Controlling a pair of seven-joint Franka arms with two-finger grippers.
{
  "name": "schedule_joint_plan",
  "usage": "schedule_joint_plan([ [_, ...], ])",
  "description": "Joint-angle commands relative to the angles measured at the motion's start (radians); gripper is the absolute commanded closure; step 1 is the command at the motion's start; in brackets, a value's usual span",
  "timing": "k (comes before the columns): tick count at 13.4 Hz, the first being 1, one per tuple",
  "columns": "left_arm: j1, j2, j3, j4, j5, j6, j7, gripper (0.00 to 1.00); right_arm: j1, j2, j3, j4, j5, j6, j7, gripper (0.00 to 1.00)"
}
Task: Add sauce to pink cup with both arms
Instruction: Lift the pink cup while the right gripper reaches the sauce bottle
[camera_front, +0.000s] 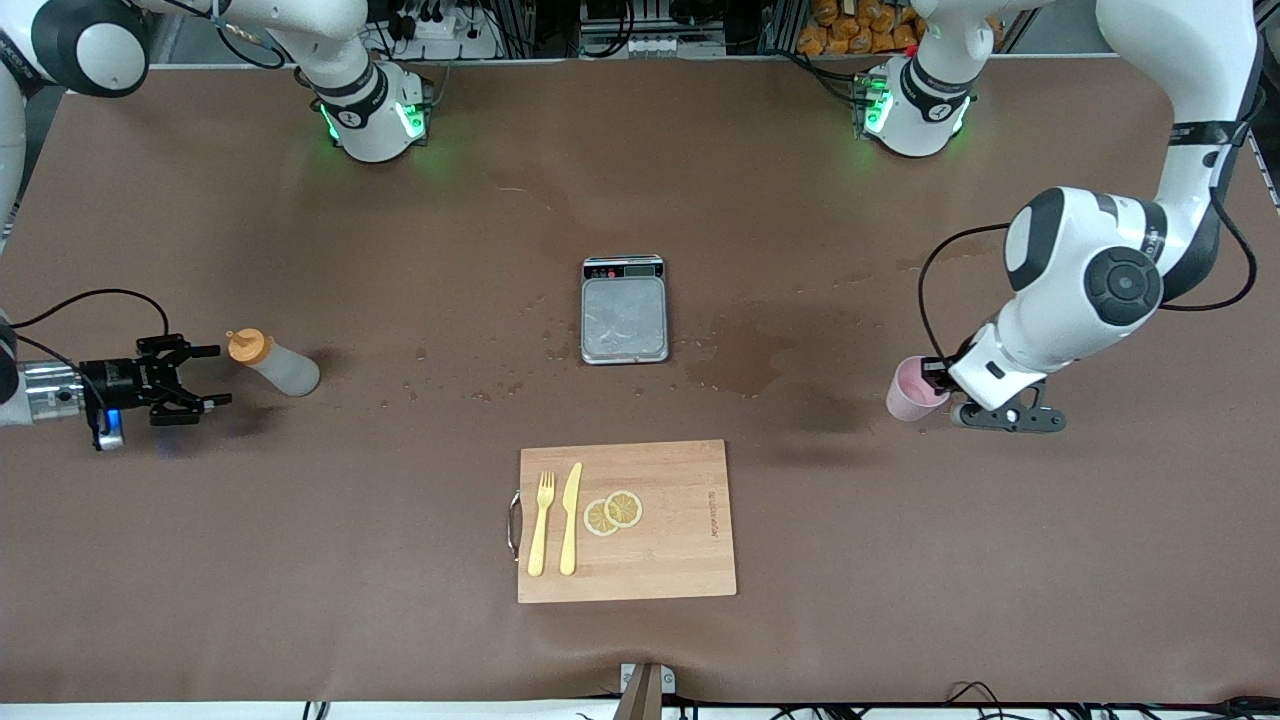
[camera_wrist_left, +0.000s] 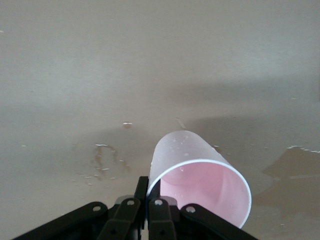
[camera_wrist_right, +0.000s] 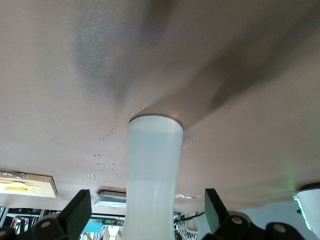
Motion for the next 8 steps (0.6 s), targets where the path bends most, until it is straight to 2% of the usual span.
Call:
schedule_joint_plan([
  [1, -0.003, 0.015, -0.067, 0.037, 0.009, -0.022, -0.08, 1.0, -0.017, 0.053, 0.016, 0.036, 0.027, -0.017, 0.021, 0.0],
  [3, -0.029, 0.027, -0.116, 0.056, 0.009, -0.022, -0.184, 1.0, -0.012, 0.067, 0.016, 0.032, 0.047, -0.019, 0.02, 0.0],
  [8, -0.2, 0.039, -0.118, 0.096, 0.015, -0.021, -0.437, 1.0, -0.002, 0.096, 0.022, 0.007, 0.063, -0.025, 0.018, 0.0],
])
